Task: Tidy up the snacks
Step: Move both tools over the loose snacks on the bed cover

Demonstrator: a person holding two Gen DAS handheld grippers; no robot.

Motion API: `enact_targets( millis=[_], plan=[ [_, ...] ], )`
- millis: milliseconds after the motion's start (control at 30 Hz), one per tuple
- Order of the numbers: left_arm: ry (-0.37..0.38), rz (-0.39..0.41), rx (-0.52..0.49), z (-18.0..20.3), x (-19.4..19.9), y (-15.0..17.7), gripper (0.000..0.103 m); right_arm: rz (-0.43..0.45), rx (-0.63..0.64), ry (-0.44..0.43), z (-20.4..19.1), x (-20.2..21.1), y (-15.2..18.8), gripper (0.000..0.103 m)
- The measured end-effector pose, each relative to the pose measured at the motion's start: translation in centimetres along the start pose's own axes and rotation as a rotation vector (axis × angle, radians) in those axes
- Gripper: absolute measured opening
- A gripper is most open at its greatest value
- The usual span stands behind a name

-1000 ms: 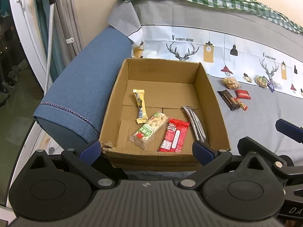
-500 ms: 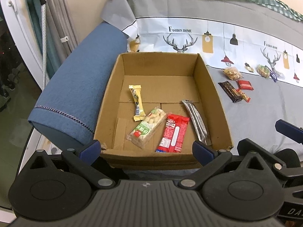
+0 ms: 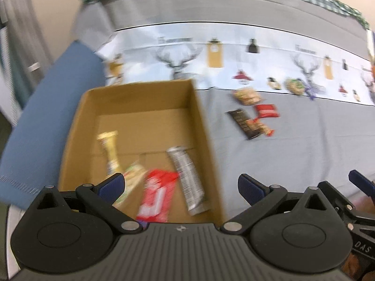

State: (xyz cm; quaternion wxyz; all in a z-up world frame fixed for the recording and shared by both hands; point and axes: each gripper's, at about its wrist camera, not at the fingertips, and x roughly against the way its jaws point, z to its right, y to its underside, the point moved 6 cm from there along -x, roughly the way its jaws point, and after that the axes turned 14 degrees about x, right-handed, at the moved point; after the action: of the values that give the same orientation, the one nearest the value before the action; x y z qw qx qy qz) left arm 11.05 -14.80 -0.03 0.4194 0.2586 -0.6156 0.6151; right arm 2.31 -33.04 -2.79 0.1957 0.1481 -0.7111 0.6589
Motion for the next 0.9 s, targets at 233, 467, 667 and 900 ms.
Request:
enact_targets(
  millis=[233, 467, 667, 900],
  plan=[
    [0.071, -0.09, -0.033, 9.5, -6.9, -4.2, 0.103, 0.008, -0.077, 0.188, 10.2, -0.9, 0.1, 0.102],
    [-0.009, -0.262, 0.072, 15.4, -19.9, -7.3, 0.103, 0.015, -0.103, 0.31, 20.3, -5.4, -0.9, 0.102],
    [-0.103, -0.405, 0.101, 17.0, -30.2, -6.6, 0.103, -0.025, -0.001, 0.413, 29.0, -14.7, -1.8, 0.102],
    [-0.14, -0.488, 0.167, 17.0, -37.5, -6.5, 0.103, -0.206, 0.049, 0.43, 38.6, -29.5, 0.2, 0.102]
  ],
)
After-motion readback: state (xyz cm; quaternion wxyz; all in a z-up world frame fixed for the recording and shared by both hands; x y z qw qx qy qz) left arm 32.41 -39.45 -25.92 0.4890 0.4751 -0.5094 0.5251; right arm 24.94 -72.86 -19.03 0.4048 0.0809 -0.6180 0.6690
